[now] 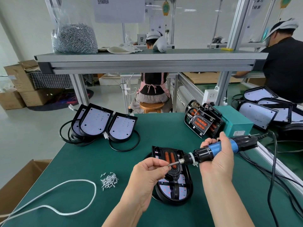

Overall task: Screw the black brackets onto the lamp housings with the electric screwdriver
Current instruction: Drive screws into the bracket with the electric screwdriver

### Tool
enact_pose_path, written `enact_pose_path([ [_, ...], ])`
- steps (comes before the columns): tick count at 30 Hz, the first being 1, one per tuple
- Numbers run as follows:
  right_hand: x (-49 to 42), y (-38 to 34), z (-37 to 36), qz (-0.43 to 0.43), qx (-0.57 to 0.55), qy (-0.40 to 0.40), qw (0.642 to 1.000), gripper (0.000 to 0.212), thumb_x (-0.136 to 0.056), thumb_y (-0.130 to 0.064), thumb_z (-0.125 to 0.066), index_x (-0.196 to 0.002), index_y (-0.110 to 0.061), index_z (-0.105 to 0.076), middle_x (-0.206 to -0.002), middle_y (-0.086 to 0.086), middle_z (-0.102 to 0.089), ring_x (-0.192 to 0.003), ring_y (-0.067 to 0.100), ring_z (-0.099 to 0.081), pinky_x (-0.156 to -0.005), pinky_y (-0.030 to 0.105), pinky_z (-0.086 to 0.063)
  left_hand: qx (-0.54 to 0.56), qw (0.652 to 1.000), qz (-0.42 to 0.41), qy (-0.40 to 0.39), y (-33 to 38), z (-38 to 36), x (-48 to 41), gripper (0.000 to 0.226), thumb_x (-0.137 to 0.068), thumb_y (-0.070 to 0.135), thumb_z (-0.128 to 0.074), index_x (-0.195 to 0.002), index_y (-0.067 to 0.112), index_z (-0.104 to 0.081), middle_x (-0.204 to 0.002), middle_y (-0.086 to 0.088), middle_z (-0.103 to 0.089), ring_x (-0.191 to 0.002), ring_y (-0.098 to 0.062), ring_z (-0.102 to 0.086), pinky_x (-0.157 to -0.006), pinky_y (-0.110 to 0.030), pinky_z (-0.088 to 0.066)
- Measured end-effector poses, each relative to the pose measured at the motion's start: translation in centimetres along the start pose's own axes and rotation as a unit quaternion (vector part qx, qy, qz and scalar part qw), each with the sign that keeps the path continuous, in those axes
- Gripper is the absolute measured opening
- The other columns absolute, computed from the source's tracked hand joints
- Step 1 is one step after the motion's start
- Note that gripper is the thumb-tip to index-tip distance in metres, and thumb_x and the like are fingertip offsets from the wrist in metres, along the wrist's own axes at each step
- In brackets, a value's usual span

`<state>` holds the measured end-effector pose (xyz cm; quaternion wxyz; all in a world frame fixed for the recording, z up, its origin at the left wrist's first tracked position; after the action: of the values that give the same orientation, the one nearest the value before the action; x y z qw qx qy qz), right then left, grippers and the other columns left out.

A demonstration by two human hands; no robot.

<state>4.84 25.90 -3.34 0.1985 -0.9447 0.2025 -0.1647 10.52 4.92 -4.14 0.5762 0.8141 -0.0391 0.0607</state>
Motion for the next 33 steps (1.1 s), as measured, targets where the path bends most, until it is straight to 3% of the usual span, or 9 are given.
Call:
enact_pose_path([
  [7,-0.1,0.1,0.2,0.012,0.011,0.001,1.0,0.035,-0.088,-0.021,-0.077,-0.111,-0.013,-0.052,-0.068,-0.002,-0.057,-0.057,0.013,-0.059,-0.059,0.024,-0.054,-0.017,1.0,-0.009,0.018,-0.2,0.3,-0.1,0.023,-0.079,-0.011,-0.072,-0.072,0.011,-0.077,-0.077,-0.014,-0.072,-0.064,-0.013,-0.06,-0.07,-0.023,-0.05],
  [11,-0.1,0.1,0.5,0.018,0.019,0.014,1.0,0.033,-0.088,-0.02,-0.077,-0.109,-0.012,-0.053,-0.07,-0.001,-0.056,-0.059,0.014,-0.059,-0.059,0.025,-0.053,-0.111,0.989,-0.068,0.065,0.2,0.6,0.2,0.022,-0.081,-0.003,-0.075,-0.075,0.018,-0.076,-0.07,0.0,-0.07,-0.064,-0.007,-0.059,-0.066,-0.015,-0.048],
  [17,0.0,0.4,1.0,0.012,0.031,0.047,0.998,0.028,-0.09,-0.016,-0.074,-0.107,-0.012,-0.052,-0.077,0.003,-0.055,-0.063,0.015,-0.061,-0.06,0.024,-0.054,-0.211,0.956,-0.17,0.114,1.2,0.2,1.2,0.03,-0.084,0.003,-0.074,-0.075,0.031,-0.074,-0.07,0.003,-0.07,-0.063,-0.003,-0.057,-0.062,-0.014,-0.047],
  [23,0.2,0.6,1.3,0.0,0.031,0.067,0.997,0.024,-0.09,-0.014,-0.074,-0.102,-0.012,-0.053,-0.079,0.003,-0.056,-0.063,0.016,-0.062,-0.06,0.024,-0.055,-0.275,0.927,-0.231,0.112,2.0,-0.1,1.4,0.036,-0.084,0.002,-0.074,-0.082,0.038,-0.072,-0.078,0.007,-0.07,-0.071,-0.006,-0.061,-0.067,-0.015,-0.049],
  [28,-0.1,0.5,1.2,0.001,0.032,0.067,0.997,0.026,-0.089,-0.014,-0.076,-0.103,-0.012,-0.055,-0.078,0.003,-0.057,-0.061,0.016,-0.064,-0.061,0.024,-0.055,-0.233,0.944,-0.219,0.087,1.7,0.0,1.0,0.048,-0.082,-0.003,-0.074,-0.103,0.04,-0.067,-0.084,0.009,-0.072,-0.071,-0.007,-0.061,-0.069,-0.013,-0.05],
  [31,-0.3,0.5,1.0,-0.002,0.025,0.066,0.997,0.028,-0.088,-0.014,-0.076,-0.105,-0.012,-0.055,-0.078,0.003,-0.058,-0.065,0.017,-0.064,-0.061,0.025,-0.055,-0.253,0.939,-0.215,0.091,1.3,0.2,0.7,0.051,-0.079,0.004,-0.078,-0.109,0.042,-0.062,-0.09,0.016,-0.072,-0.076,-0.007,-0.061,-0.073,-0.012,-0.048],
  [33,-0.6,0.3,0.5,0.007,0.028,0.058,0.998,0.029,-0.088,-0.014,-0.076,-0.108,-0.012,-0.055,-0.076,0.003,-0.059,-0.063,0.016,-0.064,-0.062,0.025,-0.055,-0.302,0.918,-0.225,0.127,1.4,0.9,0.7,0.051,-0.077,0.016,-0.08,-0.113,0.045,-0.057,-0.1,0.025,-0.067,-0.09,-0.004,-0.058,-0.079,-0.009,-0.042],
])
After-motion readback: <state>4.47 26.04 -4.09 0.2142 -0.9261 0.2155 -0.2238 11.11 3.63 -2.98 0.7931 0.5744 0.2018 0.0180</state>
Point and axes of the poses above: each hand's wrist, its own x-axis away from the middle knuckle, its own z-axis out of the back of the hand, y = z × x, the point moved 8 cm from there along -x, towards the middle knuckle
